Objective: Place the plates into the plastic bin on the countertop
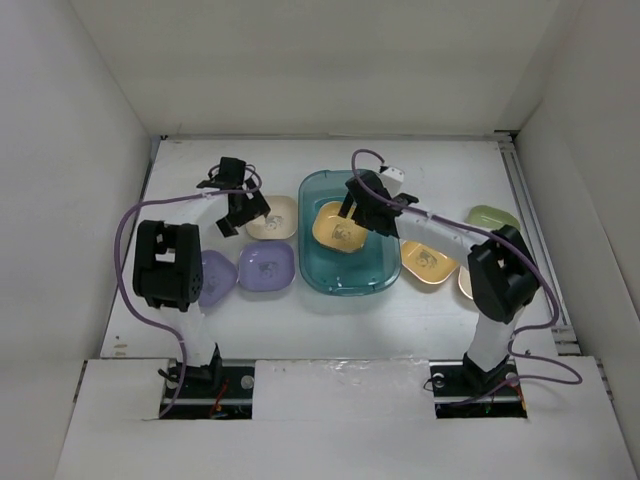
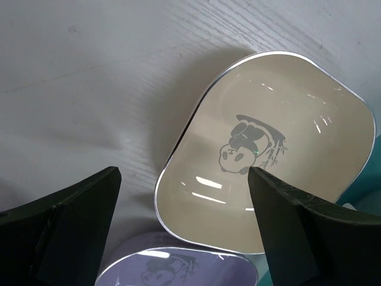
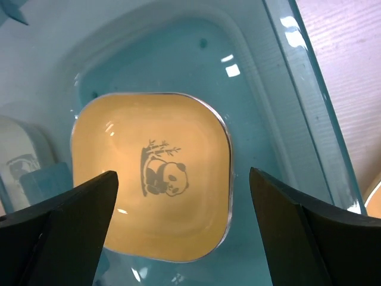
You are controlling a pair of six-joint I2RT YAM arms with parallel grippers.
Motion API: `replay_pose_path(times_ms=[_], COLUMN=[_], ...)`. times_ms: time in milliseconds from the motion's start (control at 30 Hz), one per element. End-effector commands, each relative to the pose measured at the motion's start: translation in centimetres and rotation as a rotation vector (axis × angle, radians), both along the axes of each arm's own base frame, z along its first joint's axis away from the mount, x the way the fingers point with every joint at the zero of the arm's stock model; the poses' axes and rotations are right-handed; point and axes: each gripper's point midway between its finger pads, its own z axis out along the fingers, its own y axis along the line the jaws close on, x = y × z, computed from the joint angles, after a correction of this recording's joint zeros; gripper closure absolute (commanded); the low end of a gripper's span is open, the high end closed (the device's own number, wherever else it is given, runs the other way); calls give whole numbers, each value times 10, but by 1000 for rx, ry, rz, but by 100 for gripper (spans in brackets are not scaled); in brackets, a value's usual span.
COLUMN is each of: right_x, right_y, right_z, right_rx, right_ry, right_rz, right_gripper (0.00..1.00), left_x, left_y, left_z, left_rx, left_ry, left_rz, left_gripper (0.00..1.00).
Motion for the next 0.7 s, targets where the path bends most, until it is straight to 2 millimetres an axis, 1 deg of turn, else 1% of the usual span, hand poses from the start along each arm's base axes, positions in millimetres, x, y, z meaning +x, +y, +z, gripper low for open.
replay_pose_path(times_ms=[0, 33, 67, 100, 133, 167, 200, 233, 267, 300, 333, 367, 400, 433, 467, 500, 533, 567, 600, 633, 667], right_x=[15, 12, 11, 9, 6, 1, 0, -5, -8, -11, -18, -18, -23, -25, -29, -35, -38, -42, -43, -49, -51], right_y=[16, 17, 16, 20, 18, 21, 20, 21, 18, 15, 13, 12, 7, 5, 1, -4, -7, -14, -23, -35, -45], right_z=[51, 65, 73, 84, 88, 105, 114, 117, 134, 137, 149, 149, 161, 169, 170, 182, 189, 189, 188, 196, 194], right_rx=[47, 59, 61, 64, 62, 84, 96, 94, 118, 115, 129, 122, 130, 143, 132, 151, 141, 131, 118, 115, 108], right_ry=[-147, -174, -189, -216, -222, -255, -270, -276, -303, -310, -334, -335, -356, -371, -371, -393, -410, -407, -410, -425, -421], right_rz=[-17, -17, -10, 6, 12, 27, 26, 41, 39, 44, 43, 48, 53, 51, 58, 56, 69, 62, 54, 48, 33], right_gripper=[0, 0, 0, 0, 0, 0, 0, 0, 0, 0, 0, 0, 0, 0, 0, 0, 0, 0, 0, 0, 0], left_x=[20, 19, 19, 19, 18, 19, 18, 21, 14, 14, 16, 12, 12, 12, 13, 15, 13, 16, 19, 19, 22], left_y=[-3, -3, -3, -3, -3, -1, 3, 4, 5, 7, 9, 9, 9, 13, 15, 17, 24, 27, 34, 39, 47], left_z=[15, 10, 6, 6, 3, 2, -1, -5, -12, -19, -20, -26, -26, -30, -30, -26, -21, -11, 1, 13, 46], left_rx=[-13, -11, -10, -10, -9, -3, 17, 23, 29, 41, 51, 56, 56, 77, 83, 94, 121, 128, 138, 150, 168], left_ry=[-55, -44, -35, -35, -26, -27, -12, -6, 30, 52, 58, 82, 82, 93, 91, 87, 82, 57, 24, -7, -91], left_rz=[-5, -5, -5, -5, -5, 9, 19, 33, 33, 47, 52, 51, 51, 71, 86, 92, 118, 152, 182, 207, 245], left_gripper=[16, 17, 19, 26, 30, 38, 48, 58, 58, 61, 66, 66, 80, 88, 99, 100, 100, 100, 100, 100, 100])
